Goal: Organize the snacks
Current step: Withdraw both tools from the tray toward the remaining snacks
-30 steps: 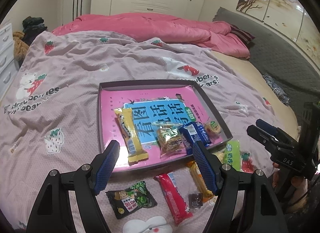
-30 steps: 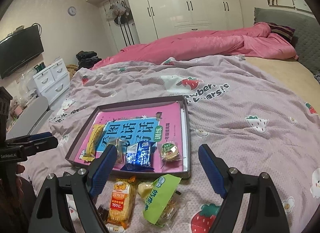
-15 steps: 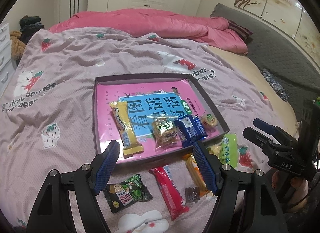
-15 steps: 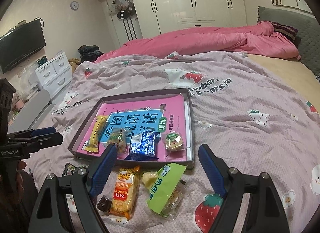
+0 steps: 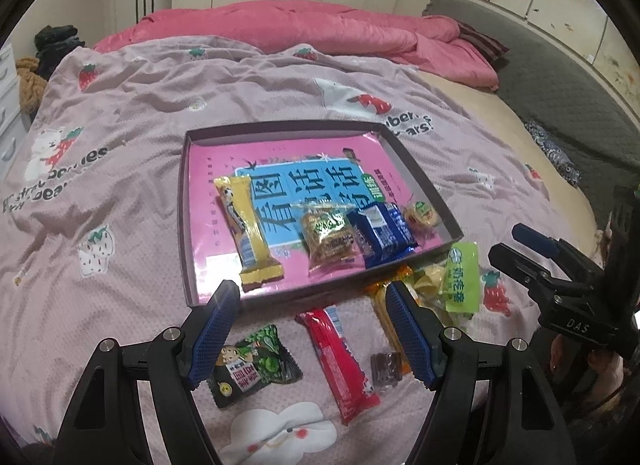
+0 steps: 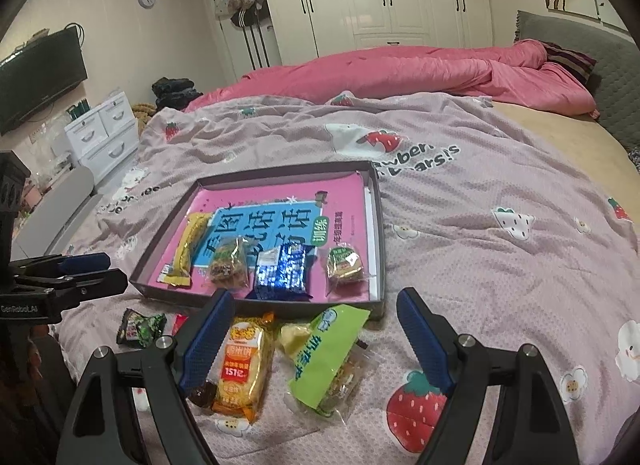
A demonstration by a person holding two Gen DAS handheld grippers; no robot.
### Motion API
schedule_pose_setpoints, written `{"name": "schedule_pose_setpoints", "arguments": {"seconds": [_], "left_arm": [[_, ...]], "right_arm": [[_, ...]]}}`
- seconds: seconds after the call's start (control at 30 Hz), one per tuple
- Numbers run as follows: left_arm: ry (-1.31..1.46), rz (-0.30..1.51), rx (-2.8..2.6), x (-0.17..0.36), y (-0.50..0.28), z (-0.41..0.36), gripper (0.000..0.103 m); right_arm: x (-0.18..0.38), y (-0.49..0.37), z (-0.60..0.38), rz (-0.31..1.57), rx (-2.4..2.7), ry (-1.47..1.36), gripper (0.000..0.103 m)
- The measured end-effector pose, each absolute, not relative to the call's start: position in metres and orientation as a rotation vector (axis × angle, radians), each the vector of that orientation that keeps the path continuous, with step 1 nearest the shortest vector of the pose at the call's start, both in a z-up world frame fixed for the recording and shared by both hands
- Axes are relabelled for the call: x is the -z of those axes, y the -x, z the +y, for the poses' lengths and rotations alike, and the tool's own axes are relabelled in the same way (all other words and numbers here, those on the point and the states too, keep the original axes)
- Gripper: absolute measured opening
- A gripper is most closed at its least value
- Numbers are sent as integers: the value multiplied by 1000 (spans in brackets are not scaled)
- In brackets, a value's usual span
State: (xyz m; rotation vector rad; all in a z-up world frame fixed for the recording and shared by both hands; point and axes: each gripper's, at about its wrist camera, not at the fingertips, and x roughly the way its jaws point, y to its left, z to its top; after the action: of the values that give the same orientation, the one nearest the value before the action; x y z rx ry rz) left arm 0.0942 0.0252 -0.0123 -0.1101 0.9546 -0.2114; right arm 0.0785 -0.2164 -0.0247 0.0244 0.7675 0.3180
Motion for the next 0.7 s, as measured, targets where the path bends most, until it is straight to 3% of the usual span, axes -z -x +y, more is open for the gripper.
{"name": "schedule_pose_setpoints", "arguments": {"seconds": [0.7], "left_arm": [[98,1090,245,52,-88,4,77]], "right_arm": [[49,-86,-214,881,-323,-26,83]]}}
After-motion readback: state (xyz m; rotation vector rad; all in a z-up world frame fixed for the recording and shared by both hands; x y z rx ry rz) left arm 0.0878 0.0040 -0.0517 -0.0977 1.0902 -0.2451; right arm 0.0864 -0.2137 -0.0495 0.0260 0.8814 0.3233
